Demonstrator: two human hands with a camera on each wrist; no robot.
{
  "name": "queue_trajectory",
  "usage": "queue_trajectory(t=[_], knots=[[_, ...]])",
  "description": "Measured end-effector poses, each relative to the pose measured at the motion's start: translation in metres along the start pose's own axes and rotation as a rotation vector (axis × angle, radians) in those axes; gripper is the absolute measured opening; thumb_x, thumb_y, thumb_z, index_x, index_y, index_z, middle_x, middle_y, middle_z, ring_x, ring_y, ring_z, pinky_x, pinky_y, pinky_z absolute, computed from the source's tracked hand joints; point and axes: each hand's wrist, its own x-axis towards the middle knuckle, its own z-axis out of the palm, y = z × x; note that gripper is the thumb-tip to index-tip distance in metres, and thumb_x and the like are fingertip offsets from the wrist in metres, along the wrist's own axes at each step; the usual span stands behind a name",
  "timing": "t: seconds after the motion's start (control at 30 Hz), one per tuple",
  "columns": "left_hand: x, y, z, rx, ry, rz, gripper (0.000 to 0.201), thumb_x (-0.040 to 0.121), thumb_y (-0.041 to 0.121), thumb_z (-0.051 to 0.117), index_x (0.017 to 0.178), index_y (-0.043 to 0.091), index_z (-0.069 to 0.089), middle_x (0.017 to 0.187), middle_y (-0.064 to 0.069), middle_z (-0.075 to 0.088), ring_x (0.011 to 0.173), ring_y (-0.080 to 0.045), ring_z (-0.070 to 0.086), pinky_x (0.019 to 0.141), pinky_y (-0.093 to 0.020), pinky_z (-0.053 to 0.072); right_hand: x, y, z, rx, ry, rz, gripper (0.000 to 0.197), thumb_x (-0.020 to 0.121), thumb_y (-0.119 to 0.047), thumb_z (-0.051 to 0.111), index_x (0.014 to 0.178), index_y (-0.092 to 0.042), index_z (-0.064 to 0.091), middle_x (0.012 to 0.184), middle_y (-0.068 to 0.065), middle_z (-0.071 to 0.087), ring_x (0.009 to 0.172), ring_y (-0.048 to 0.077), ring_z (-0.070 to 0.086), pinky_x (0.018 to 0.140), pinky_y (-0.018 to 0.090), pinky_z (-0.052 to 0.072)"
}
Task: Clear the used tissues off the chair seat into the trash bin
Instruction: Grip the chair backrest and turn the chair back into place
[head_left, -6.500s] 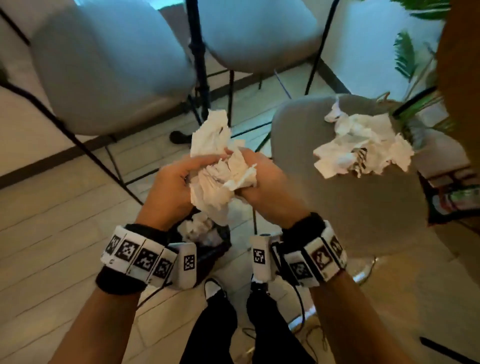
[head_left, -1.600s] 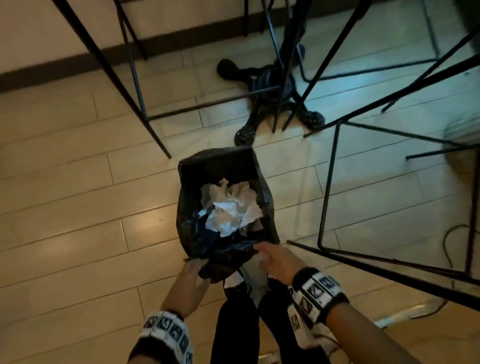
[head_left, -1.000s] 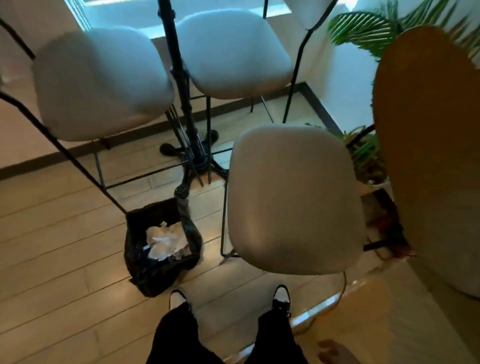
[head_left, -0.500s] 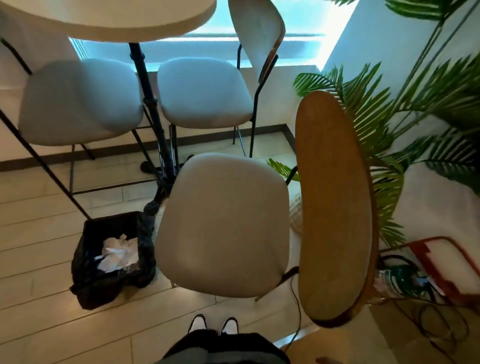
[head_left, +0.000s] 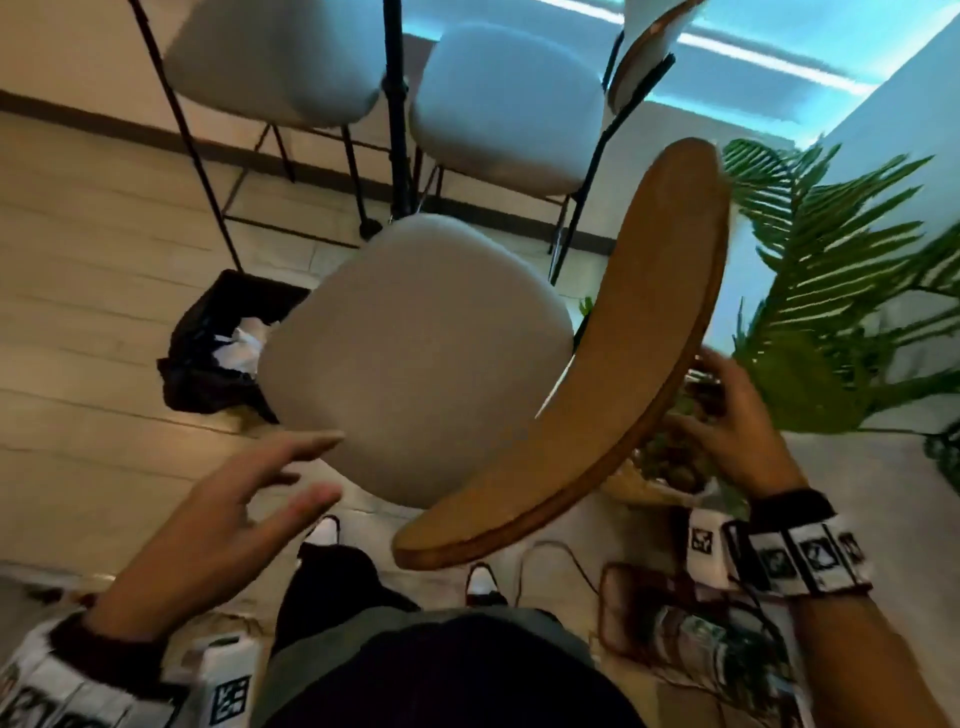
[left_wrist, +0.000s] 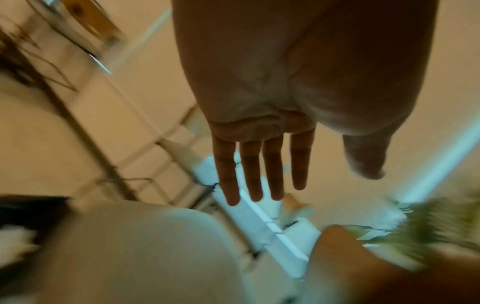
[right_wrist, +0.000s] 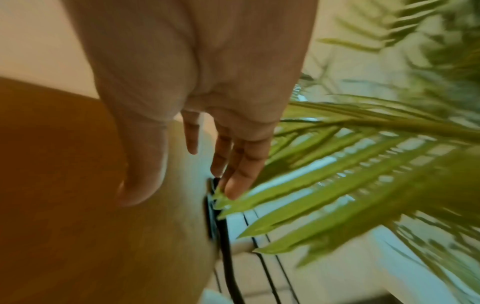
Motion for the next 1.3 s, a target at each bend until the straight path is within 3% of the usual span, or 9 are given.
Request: queue_trajectory(t=[0.13,0.23,0.4,0.57,0.73,0.83,0.9,1.03,1.3], knots=[[-0.002,0.099,0.082,0.134,-0.065,0.141,0.074,0.060,0.083,0.048,0.127,0.056,0.032,0.124,0.044,0.037,0.104,0.021,0.041,0.084,-0.015,0.039,0.059,-0.023,-0.064,-0.343,-0.071,-0.305,0.090,0.063,-0.011,0.084,0.137,-0.016,0.033,0.137,0.019,0.036,0.123,0.028,0.041,0.107,0.047,0.039],[0.014,0.141,0.143,0.312,-0.072,0.147,0.087,0.059,0.086,0.045,0.134,0.045,0.026,0.135,0.022,0.042,0.108,0.001,0.049,0.093,-0.035,0.047,0.093,-0.027,-0.097,-0.630,-0.154,-0.471,0.088,0.059,-0.019,0.085,0.134,-0.016,0.039,0.144,0.022,0.030,0.134,0.038,0.028,0.114,0.053,0.025],[0.031,0.144,0.200,0.614,0.043,0.110,0.050,0.079,0.067,0.044,0.097,0.021,0.054,0.088,-0.002,0.066,0.075,-0.022,0.062,0.075,-0.040,0.054,0.137,-0.016,-0.106,-0.962,-0.376,-0.788,0.052,0.062,-0.035,0.084,0.106,-0.013,0.067,0.141,0.019,0.048,0.139,0.051,0.018,0.108,0.069,0.013],[0.020,0.132,0.199,0.662,0.178,0.155,0.047,0.084,0.058,0.027,0.090,0.021,0.056,0.074,-0.001,0.064,0.063,-0.021,0.062,0.065,-0.036,0.053,0.140,-0.036,-0.097,-0.912,-0.372,-1.020,0.043,0.069,-0.046,0.068,0.092,-0.010,0.068,0.097,0.017,0.070,0.121,0.038,0.053,0.114,0.064,0.012],[-0.011,0.112,0.188,0.695,0.175,0.213,0.042,0.082,0.057,0.034,0.092,0.025,0.059,0.070,0.003,0.063,0.058,-0.016,0.059,0.055,-0.030,0.052,0.107,-0.021,-0.094,-0.817,-0.381,-1.043,0.049,0.070,-0.057,0.055,0.085,-0.011,0.063,0.082,0.013,0.064,0.089,0.035,0.056,0.100,0.054,0.039],[-0.039,0.091,0.164,0.727,0.202,0.227,0.033,0.081,0.060,0.048,0.080,0.029,0.059,0.059,0.011,0.050,0.046,-0.011,0.046,0.043,-0.015,0.030,0.071,-0.001,-0.081,-0.787,-0.292,-1.091,0.040,0.073,-0.054,0.065,0.081,-0.015,0.061,0.077,0.007,0.063,0.079,0.027,0.054,0.087,0.043,0.042],[-0.053,0.072,0.141,0.728,0.206,0.188,0.036,0.080,0.063,0.047,0.079,0.029,0.060,0.060,0.009,0.053,0.050,-0.012,0.047,0.048,-0.020,0.033,0.046,0.004,-0.066,-0.770,-0.224,-1.095,0.037,0.074,-0.054,0.069,0.076,-0.018,0.058,0.071,0.000,0.056,0.072,0.020,0.046,0.080,0.037,0.037],[-0.061,0.046,0.132,0.831,0.444,0.096,0.023,0.077,0.033,0.069,0.091,0.016,0.063,0.086,-0.008,0.067,0.082,-0.029,0.059,0.080,-0.045,0.035,0.017,0.002,-0.040,-0.721,-0.111,-1.038,0.035,0.078,-0.053,0.058,0.074,-0.019,0.057,0.069,0.000,0.055,0.072,0.022,0.048,0.080,0.036,0.034],[-0.046,0.019,0.108,0.729,0.633,0.115,0.025,0.072,0.034,0.047,0.088,0.016,0.057,0.085,-0.007,0.062,0.087,-0.025,0.045,0.086,-0.031,0.018,-0.001,-0.015,-0.020,-0.617,-0.009,-0.981,0.045,0.076,-0.061,0.052,0.073,-0.016,0.056,0.069,0.003,0.056,0.072,0.026,0.049,0.079,0.040,0.035]])
